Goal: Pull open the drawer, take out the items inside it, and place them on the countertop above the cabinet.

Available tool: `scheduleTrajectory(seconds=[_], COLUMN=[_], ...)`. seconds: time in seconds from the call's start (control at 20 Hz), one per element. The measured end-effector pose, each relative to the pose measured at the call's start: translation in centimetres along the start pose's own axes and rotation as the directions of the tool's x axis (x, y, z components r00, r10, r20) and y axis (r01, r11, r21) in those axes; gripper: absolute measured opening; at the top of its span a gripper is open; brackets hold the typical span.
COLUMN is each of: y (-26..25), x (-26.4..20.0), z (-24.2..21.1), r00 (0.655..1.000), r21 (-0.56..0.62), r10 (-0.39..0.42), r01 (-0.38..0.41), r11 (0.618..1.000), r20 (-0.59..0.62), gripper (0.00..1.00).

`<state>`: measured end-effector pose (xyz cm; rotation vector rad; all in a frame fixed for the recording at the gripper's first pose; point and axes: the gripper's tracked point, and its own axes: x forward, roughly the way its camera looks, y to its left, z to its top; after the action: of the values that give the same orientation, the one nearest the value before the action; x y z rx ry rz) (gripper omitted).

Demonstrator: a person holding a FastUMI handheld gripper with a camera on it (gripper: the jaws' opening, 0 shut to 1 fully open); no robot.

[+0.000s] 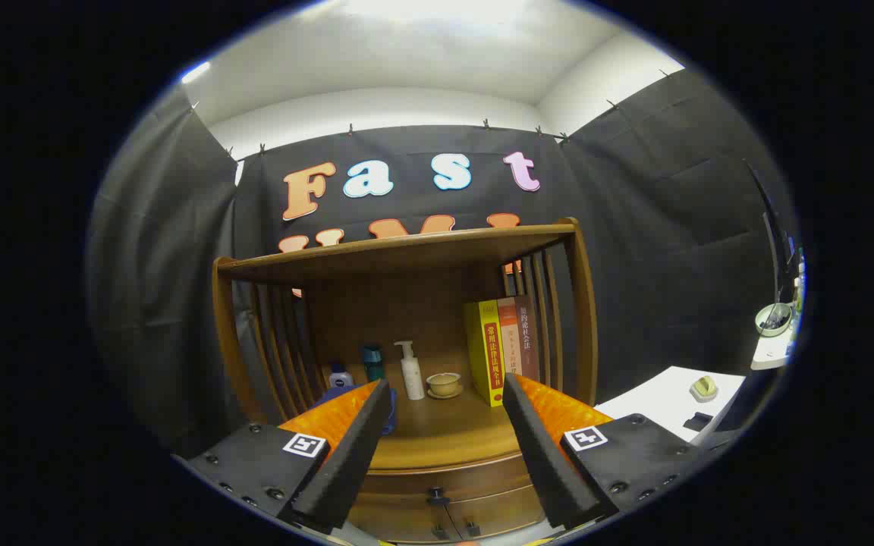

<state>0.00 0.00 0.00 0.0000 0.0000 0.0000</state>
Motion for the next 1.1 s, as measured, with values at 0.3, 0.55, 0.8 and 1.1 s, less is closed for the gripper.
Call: scheduleTrajectory(seconds=[0.3,0.55,0.8,1.1], y=[2.1,4.0,3.1,2.5], x=[0.2,0.0,-0.4,-0.3], z=[1.3,1.1,0.3,-0.7], r00=[1.0,0.998,0.999,0.999], r21=[-0.058,-0.087,-0.065,-0.058], r10=[0.018,0.056,0.043,0.038], r01=[-0.018,-0.057,-0.045,-0.038], r11=[0.998,0.995,0.997,0.998], r20=[0.003,-0.013,-0.023,-0.015], gripper=[0.98,0.98,0.98,0.98])
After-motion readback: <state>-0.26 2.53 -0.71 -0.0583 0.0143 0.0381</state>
